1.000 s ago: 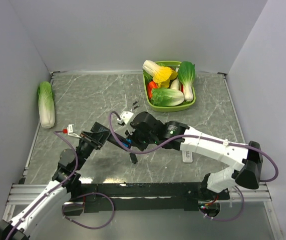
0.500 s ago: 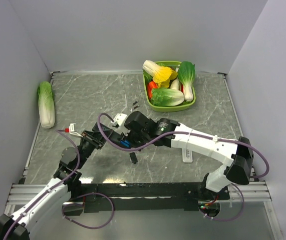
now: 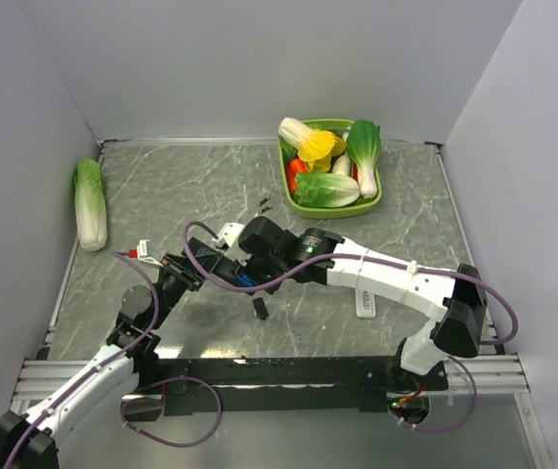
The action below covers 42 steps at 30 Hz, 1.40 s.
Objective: Load the batteries into the remote control
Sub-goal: Load the battery into the remote control.
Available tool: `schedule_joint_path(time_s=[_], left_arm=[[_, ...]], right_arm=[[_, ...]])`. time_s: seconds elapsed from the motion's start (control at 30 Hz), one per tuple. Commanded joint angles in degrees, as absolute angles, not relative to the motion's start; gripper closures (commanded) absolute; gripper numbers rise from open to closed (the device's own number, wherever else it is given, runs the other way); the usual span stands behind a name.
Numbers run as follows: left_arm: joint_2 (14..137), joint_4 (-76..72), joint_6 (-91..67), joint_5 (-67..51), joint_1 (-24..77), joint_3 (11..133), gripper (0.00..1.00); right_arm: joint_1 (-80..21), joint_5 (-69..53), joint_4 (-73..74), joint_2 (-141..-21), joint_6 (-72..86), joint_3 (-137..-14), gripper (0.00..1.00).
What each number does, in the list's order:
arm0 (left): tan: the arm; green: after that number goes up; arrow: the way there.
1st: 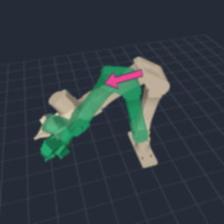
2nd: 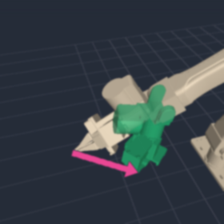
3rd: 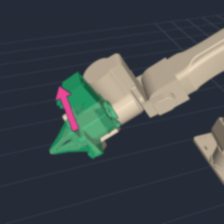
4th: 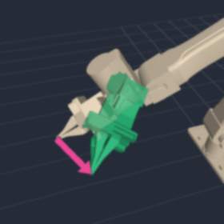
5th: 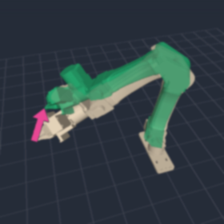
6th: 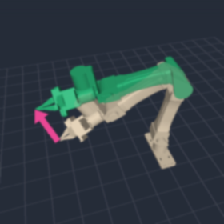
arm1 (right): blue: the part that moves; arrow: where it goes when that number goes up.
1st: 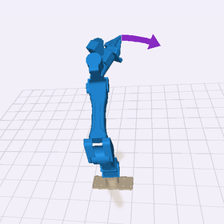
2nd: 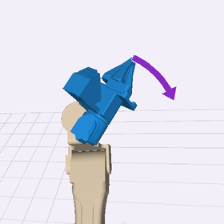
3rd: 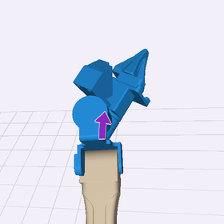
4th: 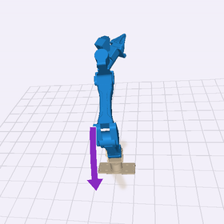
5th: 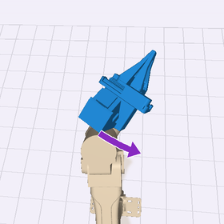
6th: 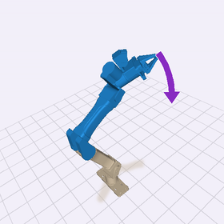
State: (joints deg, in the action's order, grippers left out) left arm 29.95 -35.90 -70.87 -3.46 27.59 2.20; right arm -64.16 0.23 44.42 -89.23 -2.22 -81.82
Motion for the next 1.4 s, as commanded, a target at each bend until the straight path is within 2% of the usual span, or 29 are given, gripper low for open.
schedule_joint_path(time_s=[0.0,0.27,0.43,1.0,1.23,1.37], left_arm=[[30.9,-43.5,-73.7,-4.7,27.7,-7.0,0.99],[33.0,-45.3,-74.9,-4.6,27.7,-7.2,0.99],[33.7,-46.1,-75.8,-4.5,27.7,-7.6,0.99],[36.3,-51.3,-81.1,-4.7,27.7,-9.5,0.99],[34.1,-49.7,-83.0,-3.5,27.7,-10.5,0.99],[31.7,-47.3,-83.5,-2.6,27.7,-10.6,0.99]], right_arm=[[-64.6,1.1,46.8,-91.1,-2.7,-85.3,0.88],[-64.9,2.3,48.0,-92.5,-3.0,-86.6,0.79],[-65.0,3.6,49.0,-93.6,-3.0,-87.4,0.68],[-65.2,3.0,46.3,-91.7,-2.5,-87.5,0.56],[-65.5,3.8,45.2,-89.8,-2.8,-87.5,0.53],[-65.6,4.0,44.7,-89.3,-2.7,-87.5,0.47]])
